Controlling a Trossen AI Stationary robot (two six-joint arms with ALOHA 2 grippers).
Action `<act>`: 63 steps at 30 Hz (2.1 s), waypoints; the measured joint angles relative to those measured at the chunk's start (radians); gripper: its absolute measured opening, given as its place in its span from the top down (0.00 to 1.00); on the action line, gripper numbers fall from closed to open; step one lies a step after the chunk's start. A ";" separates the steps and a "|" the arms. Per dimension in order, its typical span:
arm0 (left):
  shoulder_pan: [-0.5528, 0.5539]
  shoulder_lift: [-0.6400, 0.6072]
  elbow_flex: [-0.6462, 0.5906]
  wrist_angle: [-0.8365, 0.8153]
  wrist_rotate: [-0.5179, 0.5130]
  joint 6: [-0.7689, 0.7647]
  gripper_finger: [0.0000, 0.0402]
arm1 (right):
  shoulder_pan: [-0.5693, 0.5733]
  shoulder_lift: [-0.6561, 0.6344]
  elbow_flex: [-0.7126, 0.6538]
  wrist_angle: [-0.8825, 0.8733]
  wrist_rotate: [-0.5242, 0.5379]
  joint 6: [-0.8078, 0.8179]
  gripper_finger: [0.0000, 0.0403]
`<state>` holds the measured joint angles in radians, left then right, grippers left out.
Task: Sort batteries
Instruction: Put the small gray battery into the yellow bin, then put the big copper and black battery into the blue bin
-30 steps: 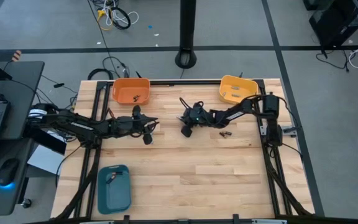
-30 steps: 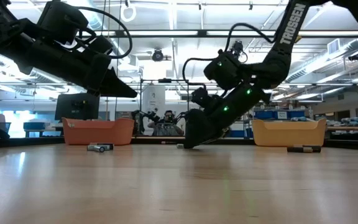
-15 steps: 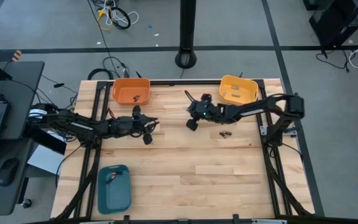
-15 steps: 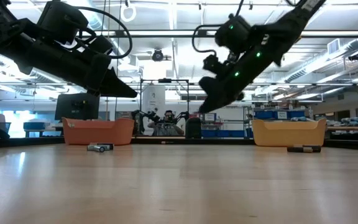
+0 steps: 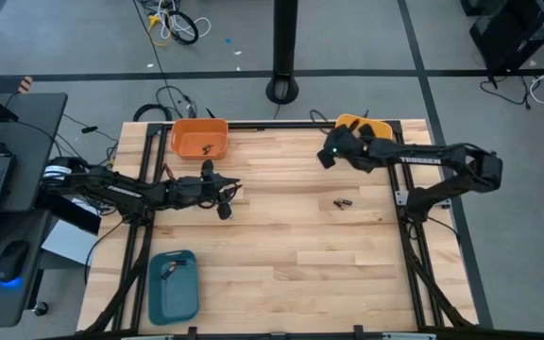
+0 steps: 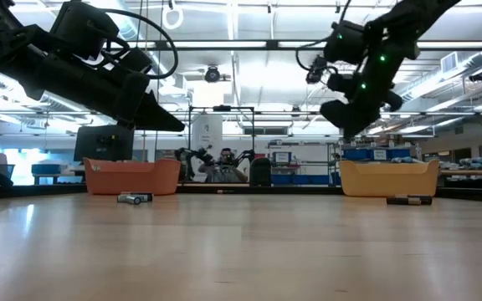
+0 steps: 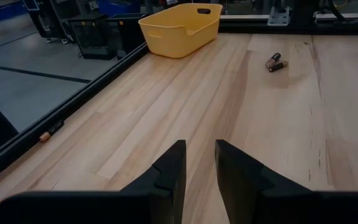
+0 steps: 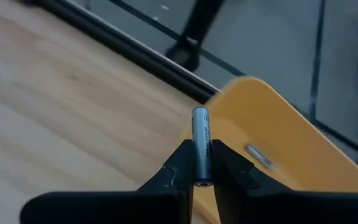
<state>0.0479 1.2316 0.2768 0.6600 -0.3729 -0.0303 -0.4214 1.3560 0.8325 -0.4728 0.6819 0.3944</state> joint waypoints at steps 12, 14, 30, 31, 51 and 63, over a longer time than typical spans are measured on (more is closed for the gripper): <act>0.000 0.000 0.000 0.000 0.000 0.000 0.77 | -0.220 0.071 -0.128 0.100 -0.085 0.035 0.88; 0.000 0.000 0.000 0.000 0.000 0.000 0.77 | -0.249 0.084 -0.141 0.129 -0.113 0.035 0.88; 0.000 0.000 0.000 0.000 0.000 0.000 0.77 | -0.308 0.095 -0.161 0.166 -0.183 0.017 0.72; 0.000 0.000 0.000 0.000 0.000 0.000 0.77 | -0.308 0.091 -0.161 0.165 -0.174 0.013 0.71; 0.000 0.000 0.000 0.000 0.000 0.000 0.77 | -0.011 -0.338 -0.161 -0.160 -0.603 -0.233 0.62; 0.000 0.000 0.000 0.000 0.000 0.000 0.77 | 0.304 -0.256 -0.161 -0.340 -0.614 -0.154 0.55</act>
<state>0.0478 1.2316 0.2768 0.6605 -0.3730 -0.0307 -0.1170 1.0999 0.6712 -0.8124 0.0679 0.2401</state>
